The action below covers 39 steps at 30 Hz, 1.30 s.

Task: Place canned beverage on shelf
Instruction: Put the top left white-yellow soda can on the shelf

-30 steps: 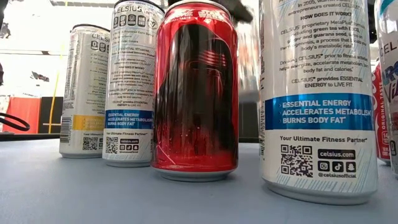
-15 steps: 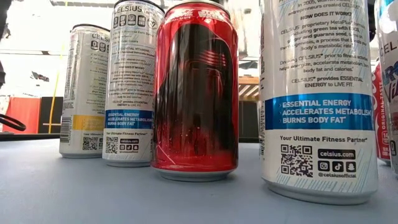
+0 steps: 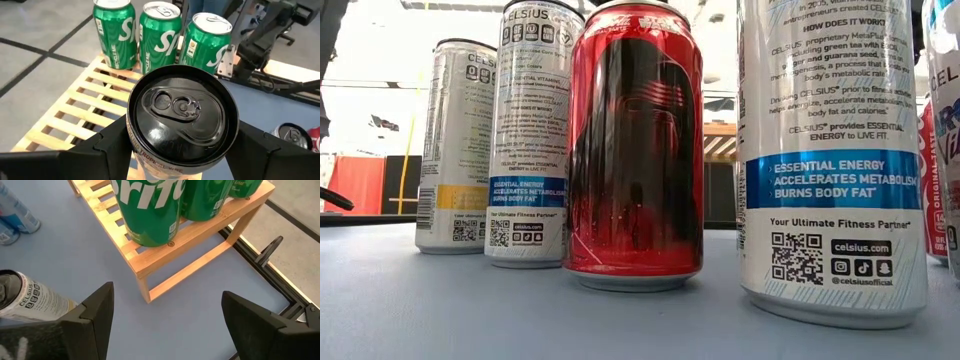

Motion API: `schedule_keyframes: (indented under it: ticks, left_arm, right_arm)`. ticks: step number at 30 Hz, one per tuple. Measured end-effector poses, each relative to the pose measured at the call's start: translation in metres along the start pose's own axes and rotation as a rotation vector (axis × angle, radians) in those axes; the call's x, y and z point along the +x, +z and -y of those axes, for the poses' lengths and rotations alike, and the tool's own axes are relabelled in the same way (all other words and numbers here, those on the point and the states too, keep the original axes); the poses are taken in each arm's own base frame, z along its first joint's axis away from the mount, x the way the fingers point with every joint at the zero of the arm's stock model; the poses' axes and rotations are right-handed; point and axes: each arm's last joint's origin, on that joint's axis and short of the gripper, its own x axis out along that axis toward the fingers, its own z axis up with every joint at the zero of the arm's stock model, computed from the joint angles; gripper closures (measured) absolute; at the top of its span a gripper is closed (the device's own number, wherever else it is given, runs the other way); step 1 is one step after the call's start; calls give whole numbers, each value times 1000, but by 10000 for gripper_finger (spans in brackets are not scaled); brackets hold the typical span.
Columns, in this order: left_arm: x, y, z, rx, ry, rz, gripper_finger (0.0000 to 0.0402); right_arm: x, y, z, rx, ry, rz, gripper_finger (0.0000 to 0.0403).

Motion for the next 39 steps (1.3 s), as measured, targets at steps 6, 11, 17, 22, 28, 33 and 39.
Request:
schedule_keyframes:
  ticks: [6, 11, 17, 22, 28, 33, 39]
  left_arm:
    - [5, -7, -7, 14, -6, -58, 166]
    - [4, -7, -14, 24, -12, -66, 145]
    - [4, -7, -17, 95, -87, -64, 105]
    - [4, -6, -18, 130, -104, -53, 94]
    - [-1, -2, -27, 151, -131, -21, 91]
    - [-9, 2, -35, 160, -150, 6, 90]
    - [-16, 6, -42, 157, -179, 26, 90]
  right_arm:
    - [3, 2, 0, 7, 1, -13, 97]
    - [9, 7, 0, 33, 1, -8, 97]
    - [16, 13, 0, 35, 2, -25, 97]
    - [22, 15, 0, 35, 2, -49, 97]
    - [21, 20, 0, 36, 2, -1, 97]
    - [10, 31, 0, 31, 1, 82, 97]
    - [-9, 45, 0, 28, 0, 184, 97]
